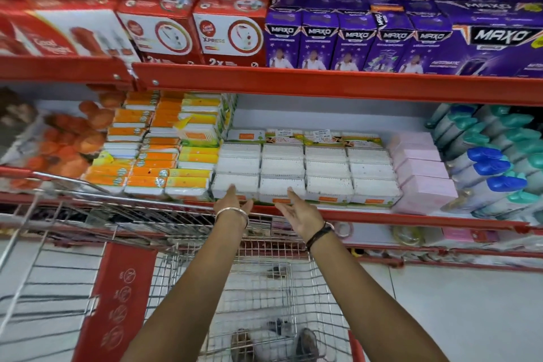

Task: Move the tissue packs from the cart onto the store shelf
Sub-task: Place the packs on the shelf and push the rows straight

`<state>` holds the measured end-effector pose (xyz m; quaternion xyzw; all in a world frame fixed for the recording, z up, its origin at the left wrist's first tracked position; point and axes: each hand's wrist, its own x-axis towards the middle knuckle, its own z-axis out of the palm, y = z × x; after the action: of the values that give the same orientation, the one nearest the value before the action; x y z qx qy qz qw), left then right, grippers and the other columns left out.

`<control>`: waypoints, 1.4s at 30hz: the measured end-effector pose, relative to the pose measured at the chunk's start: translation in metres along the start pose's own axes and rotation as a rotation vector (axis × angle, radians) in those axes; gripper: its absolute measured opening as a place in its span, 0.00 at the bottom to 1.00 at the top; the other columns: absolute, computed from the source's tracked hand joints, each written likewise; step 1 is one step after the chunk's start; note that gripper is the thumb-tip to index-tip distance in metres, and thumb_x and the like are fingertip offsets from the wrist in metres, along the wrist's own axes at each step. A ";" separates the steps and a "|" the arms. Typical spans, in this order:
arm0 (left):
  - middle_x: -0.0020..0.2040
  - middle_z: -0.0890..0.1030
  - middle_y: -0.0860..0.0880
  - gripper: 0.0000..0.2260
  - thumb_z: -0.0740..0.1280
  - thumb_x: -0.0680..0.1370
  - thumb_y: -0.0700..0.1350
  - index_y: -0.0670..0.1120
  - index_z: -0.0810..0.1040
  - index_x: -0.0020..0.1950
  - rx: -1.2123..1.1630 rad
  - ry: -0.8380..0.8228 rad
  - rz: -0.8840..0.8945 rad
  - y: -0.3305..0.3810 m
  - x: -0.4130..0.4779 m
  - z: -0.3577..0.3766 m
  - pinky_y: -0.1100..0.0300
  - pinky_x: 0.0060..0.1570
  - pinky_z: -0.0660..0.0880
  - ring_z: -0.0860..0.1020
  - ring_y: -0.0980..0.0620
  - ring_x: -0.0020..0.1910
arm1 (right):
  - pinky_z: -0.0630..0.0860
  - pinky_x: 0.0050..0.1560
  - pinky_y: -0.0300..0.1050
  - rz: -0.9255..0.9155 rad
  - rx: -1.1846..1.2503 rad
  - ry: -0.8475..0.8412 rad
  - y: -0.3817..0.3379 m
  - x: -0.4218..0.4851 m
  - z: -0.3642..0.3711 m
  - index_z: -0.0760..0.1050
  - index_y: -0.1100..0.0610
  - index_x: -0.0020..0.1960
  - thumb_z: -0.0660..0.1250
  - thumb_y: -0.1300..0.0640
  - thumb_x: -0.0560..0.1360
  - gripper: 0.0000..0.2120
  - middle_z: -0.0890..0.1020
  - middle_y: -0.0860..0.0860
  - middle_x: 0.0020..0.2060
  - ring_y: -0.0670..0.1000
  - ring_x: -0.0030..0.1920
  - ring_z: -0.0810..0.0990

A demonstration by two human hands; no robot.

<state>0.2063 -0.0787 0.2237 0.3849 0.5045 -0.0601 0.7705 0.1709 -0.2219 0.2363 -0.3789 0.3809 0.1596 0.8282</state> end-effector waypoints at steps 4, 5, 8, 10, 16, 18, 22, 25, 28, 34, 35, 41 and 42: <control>0.69 0.66 0.37 0.25 0.70 0.75 0.46 0.42 0.66 0.69 0.066 -0.017 -0.003 0.005 0.014 -0.003 0.51 0.41 0.83 0.75 0.36 0.58 | 0.74 0.61 0.45 -0.034 0.084 0.040 0.002 0.003 0.003 0.69 0.67 0.64 0.68 0.61 0.74 0.21 0.67 0.66 0.69 0.59 0.61 0.77; 0.70 0.66 0.37 0.26 0.70 0.75 0.45 0.43 0.65 0.70 0.065 -0.026 -0.004 0.005 0.018 -0.004 0.50 0.37 0.83 0.75 0.36 0.57 | 0.74 0.61 0.44 -0.037 0.095 0.048 0.002 0.004 0.004 0.69 0.67 0.64 0.69 0.61 0.74 0.21 0.67 0.66 0.69 0.59 0.61 0.77; 0.71 0.64 0.36 0.28 0.70 0.74 0.45 0.44 0.63 0.71 0.023 -0.052 -0.018 0.007 0.028 -0.005 0.52 0.27 0.82 0.78 0.34 0.53 | 0.75 0.60 0.44 -0.057 0.104 0.088 0.001 0.007 0.010 0.68 0.67 0.64 0.69 0.61 0.73 0.22 0.67 0.65 0.69 0.59 0.59 0.79; 0.71 0.64 0.35 0.28 0.71 0.74 0.44 0.45 0.63 0.70 -0.012 -0.045 -0.029 0.006 0.039 -0.005 0.56 0.24 0.80 0.78 0.33 0.52 | 0.75 0.61 0.45 -0.071 0.101 0.116 0.002 0.009 0.015 0.69 0.67 0.64 0.69 0.61 0.74 0.22 0.66 0.64 0.70 0.60 0.59 0.79; 0.69 0.66 0.35 0.29 0.71 0.74 0.45 0.44 0.61 0.71 -0.027 -0.060 -0.027 0.009 0.026 -0.005 0.56 0.25 0.81 0.82 0.36 0.45 | 0.77 0.58 0.44 -0.094 0.051 0.146 0.003 0.001 0.018 0.66 0.67 0.66 0.68 0.57 0.74 0.24 0.71 0.65 0.67 0.57 0.56 0.80; 0.58 0.75 0.36 0.24 0.70 0.75 0.46 0.40 0.65 0.66 0.026 -0.087 -0.045 0.010 0.009 -0.007 0.55 0.26 0.82 0.82 0.42 0.38 | 0.80 0.49 0.41 -0.085 -0.066 0.156 0.002 -0.007 0.018 0.70 0.65 0.63 0.68 0.52 0.74 0.23 0.78 0.64 0.58 0.56 0.51 0.83; 0.30 0.75 0.46 0.09 0.66 0.77 0.45 0.42 0.71 0.41 0.538 -0.158 0.422 0.016 -0.013 -0.006 0.57 0.27 0.79 0.73 0.49 0.24 | 0.78 0.35 0.44 -0.396 -0.895 0.284 -0.002 -0.019 0.015 0.77 0.61 0.35 0.62 0.37 0.73 0.27 0.83 0.58 0.31 0.55 0.31 0.82; 0.38 0.76 0.45 0.06 0.62 0.79 0.41 0.40 0.74 0.44 0.913 -0.238 1.104 0.029 -0.015 -0.004 0.57 0.41 0.74 0.75 0.45 0.40 | 0.75 0.33 0.43 -0.848 -1.281 0.411 -0.011 -0.014 0.020 0.75 0.62 0.50 0.59 0.38 0.75 0.26 0.82 0.55 0.34 0.55 0.36 0.81; 0.58 0.77 0.37 0.16 0.55 0.80 0.46 0.38 0.73 0.60 1.335 -0.249 1.433 0.038 0.002 0.003 0.47 0.56 0.72 0.73 0.39 0.59 | 0.75 0.58 0.53 -1.045 -1.435 0.280 -0.019 0.009 0.032 0.66 0.62 0.65 0.58 0.45 0.78 0.24 0.77 0.60 0.60 0.59 0.59 0.76; 0.77 0.53 0.47 0.30 0.36 0.76 0.56 0.45 0.49 0.75 1.867 -0.273 1.428 0.033 0.038 0.008 0.45 0.73 0.47 0.50 0.48 0.76 | 0.49 0.76 0.56 -1.011 -1.878 0.131 -0.015 0.056 0.033 0.47 0.57 0.75 0.40 0.41 0.76 0.32 0.52 0.54 0.77 0.53 0.77 0.49; 0.77 0.53 0.47 0.30 0.36 0.76 0.56 0.45 0.49 0.75 1.884 -0.270 1.450 0.033 0.043 0.009 0.46 0.73 0.47 0.50 0.49 0.76 | 0.48 0.76 0.56 -1.018 -1.905 0.129 -0.014 0.060 0.031 0.47 0.56 0.75 0.39 0.41 0.76 0.32 0.52 0.53 0.77 0.52 0.77 0.48; 0.76 0.58 0.47 0.26 0.41 0.78 0.54 0.45 0.54 0.75 1.823 -0.270 1.513 0.031 0.051 0.010 0.47 0.72 0.45 0.54 0.49 0.75 | 0.51 0.75 0.53 -1.086 -1.891 0.159 -0.010 0.064 0.029 0.50 0.57 0.75 0.42 0.47 0.77 0.29 0.54 0.53 0.76 0.51 0.76 0.52; 0.76 0.58 0.47 0.26 0.42 0.78 0.54 0.45 0.54 0.74 1.825 -0.270 1.512 0.031 0.051 0.010 0.46 0.72 0.46 0.54 0.49 0.75 | 0.51 0.75 0.52 -1.086 -1.890 0.165 -0.010 0.065 0.029 0.50 0.57 0.75 0.43 0.47 0.78 0.28 0.55 0.53 0.76 0.51 0.76 0.52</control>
<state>0.2531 -0.0483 0.2000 0.9809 -0.1642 0.0324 0.0993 0.2344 -0.2084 0.2051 -0.9888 -0.0593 -0.0249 0.1347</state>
